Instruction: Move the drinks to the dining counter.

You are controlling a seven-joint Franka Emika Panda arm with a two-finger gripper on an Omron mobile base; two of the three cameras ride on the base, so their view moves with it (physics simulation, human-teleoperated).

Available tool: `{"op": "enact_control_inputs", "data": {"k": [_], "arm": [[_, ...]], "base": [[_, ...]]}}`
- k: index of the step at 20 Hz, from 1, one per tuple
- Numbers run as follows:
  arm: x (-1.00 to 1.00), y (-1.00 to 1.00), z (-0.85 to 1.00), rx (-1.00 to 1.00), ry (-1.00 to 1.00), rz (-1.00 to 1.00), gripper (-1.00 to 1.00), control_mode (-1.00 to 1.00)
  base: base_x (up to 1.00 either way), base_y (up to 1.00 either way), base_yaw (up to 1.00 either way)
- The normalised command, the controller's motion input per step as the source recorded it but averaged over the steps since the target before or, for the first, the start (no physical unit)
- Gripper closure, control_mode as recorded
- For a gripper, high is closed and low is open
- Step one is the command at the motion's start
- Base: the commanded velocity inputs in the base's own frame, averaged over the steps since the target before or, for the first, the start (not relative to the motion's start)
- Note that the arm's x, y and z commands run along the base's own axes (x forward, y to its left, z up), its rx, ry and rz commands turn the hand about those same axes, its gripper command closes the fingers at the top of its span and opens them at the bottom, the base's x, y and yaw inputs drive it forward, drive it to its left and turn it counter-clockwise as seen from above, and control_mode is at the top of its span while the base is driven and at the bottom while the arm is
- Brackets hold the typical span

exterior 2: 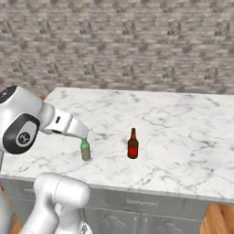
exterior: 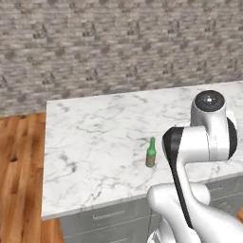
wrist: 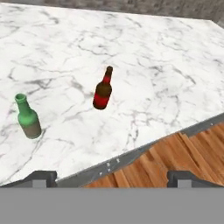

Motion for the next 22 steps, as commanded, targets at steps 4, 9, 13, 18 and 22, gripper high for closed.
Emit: {"op": "enact_control_inputs", "data": {"k": [4, 9, 13, 18, 22], "arm": [[0.00, 0.00, 0.00, 0.00, 0.00, 0.00, -1.00, 1.00], [0.00, 0.00, 0.00, 0.00, 0.00, 0.00, -1.00, 1.00], [0.00, 0.00, 0.00, 0.00, 0.00, 0.00, -1.00, 1.00], [0.00, 0.00, 0.00, 0.00, 0.00, 0.00, -1.00, 1.00], [0.00, 0.00, 0.00, 0.00, 0.00, 0.00, -1.00, 1.00]], "base": [[0.00, -0.49, -0.74], [0.03, -0.03, -0.95], [0.00, 0.00, -1.00], [0.00, 0.00, -1.00], [0.00, 0.01, -1.00]]}}
